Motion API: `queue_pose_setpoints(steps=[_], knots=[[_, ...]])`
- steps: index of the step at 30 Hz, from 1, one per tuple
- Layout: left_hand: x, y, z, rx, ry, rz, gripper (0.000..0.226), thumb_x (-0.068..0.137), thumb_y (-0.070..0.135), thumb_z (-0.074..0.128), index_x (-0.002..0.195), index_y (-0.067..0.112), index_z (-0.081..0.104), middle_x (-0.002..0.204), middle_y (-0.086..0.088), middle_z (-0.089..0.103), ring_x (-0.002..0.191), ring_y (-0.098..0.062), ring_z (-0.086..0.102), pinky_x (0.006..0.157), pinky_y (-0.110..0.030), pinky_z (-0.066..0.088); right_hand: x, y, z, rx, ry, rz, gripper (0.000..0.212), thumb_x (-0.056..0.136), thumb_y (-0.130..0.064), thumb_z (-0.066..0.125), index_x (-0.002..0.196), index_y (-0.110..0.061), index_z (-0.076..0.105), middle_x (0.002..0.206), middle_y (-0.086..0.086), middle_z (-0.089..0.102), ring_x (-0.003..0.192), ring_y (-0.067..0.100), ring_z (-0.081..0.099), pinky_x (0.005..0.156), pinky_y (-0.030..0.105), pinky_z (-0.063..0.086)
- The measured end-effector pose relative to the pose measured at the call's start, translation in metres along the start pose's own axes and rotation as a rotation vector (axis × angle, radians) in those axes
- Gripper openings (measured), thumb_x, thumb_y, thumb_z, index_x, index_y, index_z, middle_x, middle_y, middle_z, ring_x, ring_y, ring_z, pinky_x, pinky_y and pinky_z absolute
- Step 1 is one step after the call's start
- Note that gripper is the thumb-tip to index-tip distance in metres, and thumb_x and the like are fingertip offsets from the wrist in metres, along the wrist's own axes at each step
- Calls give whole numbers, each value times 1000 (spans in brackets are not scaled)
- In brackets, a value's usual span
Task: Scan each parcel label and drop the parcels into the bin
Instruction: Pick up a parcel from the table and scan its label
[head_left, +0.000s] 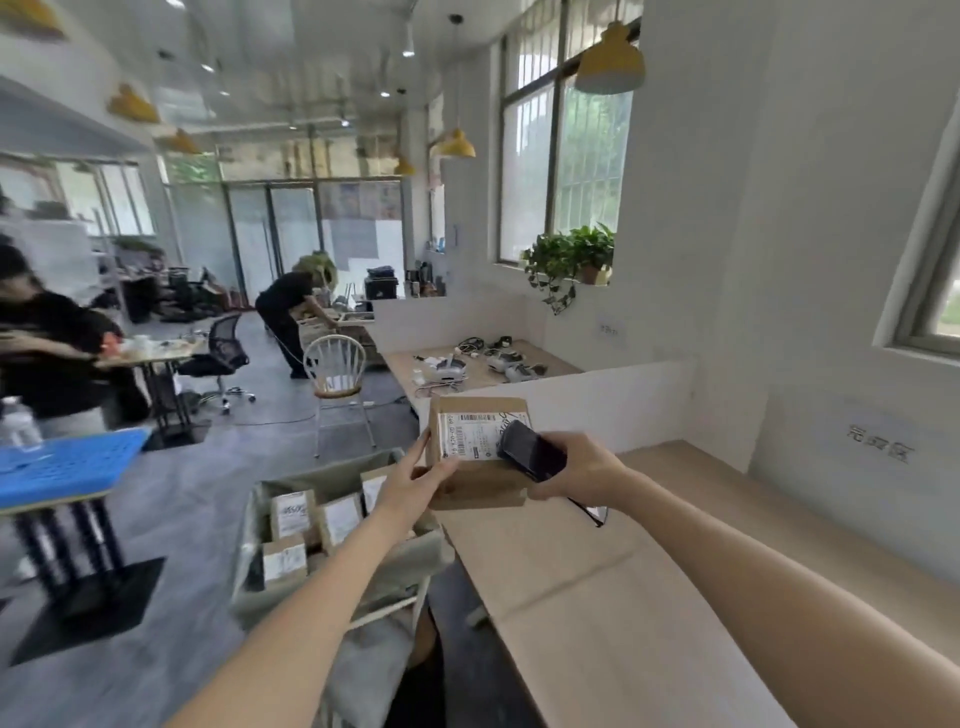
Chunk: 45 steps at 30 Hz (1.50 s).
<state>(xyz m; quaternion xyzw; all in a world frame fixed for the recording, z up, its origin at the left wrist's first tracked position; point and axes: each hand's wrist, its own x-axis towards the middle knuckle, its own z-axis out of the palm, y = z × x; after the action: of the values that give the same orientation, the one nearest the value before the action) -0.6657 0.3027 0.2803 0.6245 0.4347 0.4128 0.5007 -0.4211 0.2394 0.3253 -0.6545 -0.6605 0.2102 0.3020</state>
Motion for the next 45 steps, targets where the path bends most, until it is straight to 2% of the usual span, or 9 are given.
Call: queue_pose_setpoints(steps=[3,8,12,15,20,26,34,39,45], knots=[[1,-19,-52,-2,89,-34,81,84,55,71,152,43,28,148,3,47,134,-24,47,112,-49,39,38,-23,44,11,-60,-86,51,44,-49,80,88,-28,66,78,-7,59,75,14,55,67,33,42],[4,-39,-122,43,227,-63,75,86,55,68,150,47,29,145,9,44,139,-22,40,113,-49,38,96,-62,103,-27,-182,-169,36,63,-33,88,91,-30,65,80,-6,62,74,13,58,65,29,43],[26,-48,-168,76,315,-88,76,88,53,66,152,42,28,154,4,39,139,-25,41,110,-47,42,149,-84,142,-4,-222,-246,56,64,-39,89,113,-20,68,101,3,71,93,24,66,85,45,56],[50,-52,-196,100,359,-110,82,80,61,69,151,44,30,149,3,47,134,-25,46,111,-53,40,191,-98,161,-3,-259,-267,65,71,-33,90,129,-22,64,113,1,70,101,21,66,93,42,58],[108,-62,-227,125,405,-152,86,75,66,68,150,45,31,145,2,52,131,-26,49,110,-56,41,265,-104,183,3,-295,-285,54,66,-37,90,115,-25,68,97,-7,70,90,16,66,85,43,60],[172,-79,-248,146,434,-167,92,69,71,69,149,47,31,146,6,51,131,-24,51,109,-54,43,338,-102,198,11,-319,-296,70,66,-40,90,130,-24,65,108,-4,71,100,18,66,91,45,59],[245,-107,-263,172,432,-209,74,90,45,67,153,36,30,152,1,45,133,-23,48,109,-52,42,412,-81,231,-4,-337,-249,76,69,-39,90,137,-23,60,113,-4,69,102,18,65,91,40,59],[300,-141,-283,174,420,-241,67,97,27,63,155,21,29,154,-5,41,135,-21,41,108,-39,40,465,-71,267,-49,-356,-202,66,70,-36,90,129,-21,64,106,-5,70,98,16,66,89,41,60],[377,-203,-325,171,331,-335,77,86,47,71,152,37,33,146,9,46,134,-21,44,112,-49,40,535,-53,320,-95,-380,-83,54,71,-31,89,118,-22,64,98,-8,68,93,16,66,88,40,61]])
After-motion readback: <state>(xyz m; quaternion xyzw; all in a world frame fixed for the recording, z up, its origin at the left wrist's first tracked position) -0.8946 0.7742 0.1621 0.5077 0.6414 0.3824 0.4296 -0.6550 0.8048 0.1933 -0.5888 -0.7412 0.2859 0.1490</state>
